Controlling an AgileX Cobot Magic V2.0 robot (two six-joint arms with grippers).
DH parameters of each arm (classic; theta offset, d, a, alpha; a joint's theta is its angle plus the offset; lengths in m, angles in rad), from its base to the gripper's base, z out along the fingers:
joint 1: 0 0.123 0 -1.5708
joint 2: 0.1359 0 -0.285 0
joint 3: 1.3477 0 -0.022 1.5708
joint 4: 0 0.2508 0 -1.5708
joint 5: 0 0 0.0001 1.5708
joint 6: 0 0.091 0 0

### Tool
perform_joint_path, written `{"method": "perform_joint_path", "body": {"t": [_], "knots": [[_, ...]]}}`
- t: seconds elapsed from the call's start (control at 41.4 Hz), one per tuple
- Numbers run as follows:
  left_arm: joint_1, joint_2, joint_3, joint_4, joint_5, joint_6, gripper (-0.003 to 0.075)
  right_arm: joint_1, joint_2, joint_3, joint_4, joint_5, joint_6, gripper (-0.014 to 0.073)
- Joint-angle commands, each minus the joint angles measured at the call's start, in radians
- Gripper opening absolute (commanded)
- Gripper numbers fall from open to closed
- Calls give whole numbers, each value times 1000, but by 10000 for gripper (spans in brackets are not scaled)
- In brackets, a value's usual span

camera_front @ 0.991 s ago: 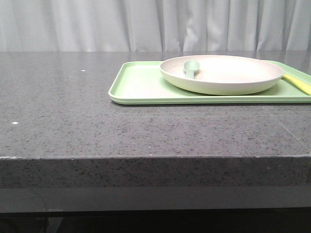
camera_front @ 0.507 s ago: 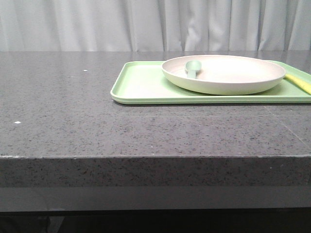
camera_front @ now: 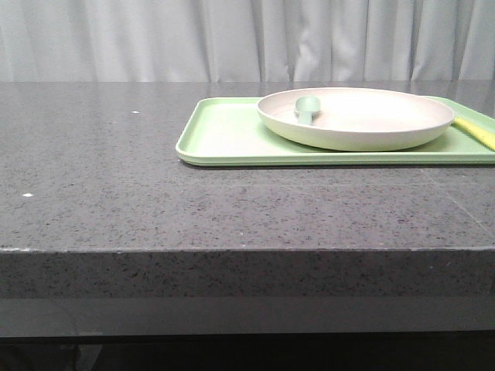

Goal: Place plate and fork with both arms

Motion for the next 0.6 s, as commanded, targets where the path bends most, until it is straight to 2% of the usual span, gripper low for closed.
{"method": "perform_joint_path", "body": {"t": [0.0, 0.145, 0.314, 0.411, 0.58], "knots": [[1, -23, 2, 2, -90, -6, -18, 1, -33, 13, -63, -136, -23, -67], [1, -23, 2, 2, -90, -6, -18, 0, -138, 223, -115, -427, -23, -67], [1, -23, 2, 2, -90, -6, -18, -1, -314, 521, -71, -757, -23, -67], [1, -23, 2, 2, -90, -6, -18, -24, -410, 647, -12, -841, -23, -67], [1, -23, 2, 2, -90, -6, -18, -77, -534, 798, -3, -935, -23, -67]]}}
